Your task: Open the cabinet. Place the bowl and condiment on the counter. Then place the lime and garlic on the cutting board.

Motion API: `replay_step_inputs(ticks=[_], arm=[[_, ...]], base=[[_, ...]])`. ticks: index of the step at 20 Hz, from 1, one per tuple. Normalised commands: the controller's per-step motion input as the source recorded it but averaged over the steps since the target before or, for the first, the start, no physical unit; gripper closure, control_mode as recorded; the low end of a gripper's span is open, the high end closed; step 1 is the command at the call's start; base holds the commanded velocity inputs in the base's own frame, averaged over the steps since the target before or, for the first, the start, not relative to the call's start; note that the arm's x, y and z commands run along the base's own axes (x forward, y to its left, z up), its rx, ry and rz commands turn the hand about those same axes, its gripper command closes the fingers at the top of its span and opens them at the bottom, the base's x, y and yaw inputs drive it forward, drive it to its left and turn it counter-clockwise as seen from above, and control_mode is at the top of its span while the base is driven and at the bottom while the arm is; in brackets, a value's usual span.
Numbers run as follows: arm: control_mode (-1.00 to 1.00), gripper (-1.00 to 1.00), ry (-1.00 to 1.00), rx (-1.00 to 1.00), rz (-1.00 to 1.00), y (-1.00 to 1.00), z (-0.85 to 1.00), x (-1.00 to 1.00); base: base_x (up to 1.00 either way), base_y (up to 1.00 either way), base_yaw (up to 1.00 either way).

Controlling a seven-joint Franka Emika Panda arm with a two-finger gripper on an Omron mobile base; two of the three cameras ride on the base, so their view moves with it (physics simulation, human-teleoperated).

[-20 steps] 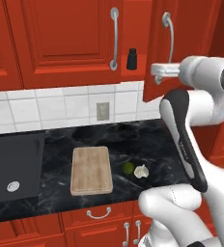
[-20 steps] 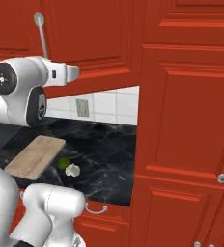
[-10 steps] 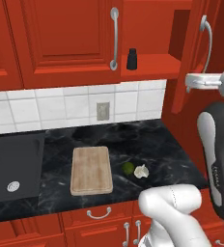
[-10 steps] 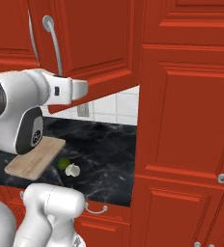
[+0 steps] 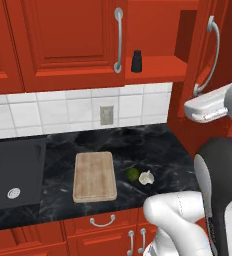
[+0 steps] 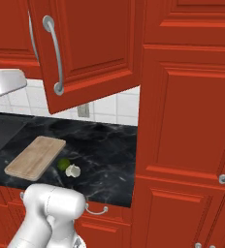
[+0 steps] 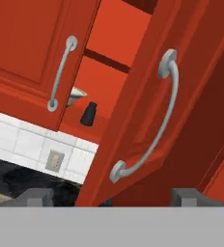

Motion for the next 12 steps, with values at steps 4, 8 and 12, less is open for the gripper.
replay_step_inputs(ticks=[4,8,12], arm=[[-1.00,-1.00,0.08,-0.61,-0.04,1.00,0.00,0.67],[-1.00,-1.00,0.25,-0.49,-0.12,0.94,-0.01,1.00],[-1.00,-1.00,0.42,-0.40,-0.18,0.36,-0.17,1.00]], base=[[0.00,0.00,0.00],[0.00,0.00,0.00],[0.00,0.00,0.00]])
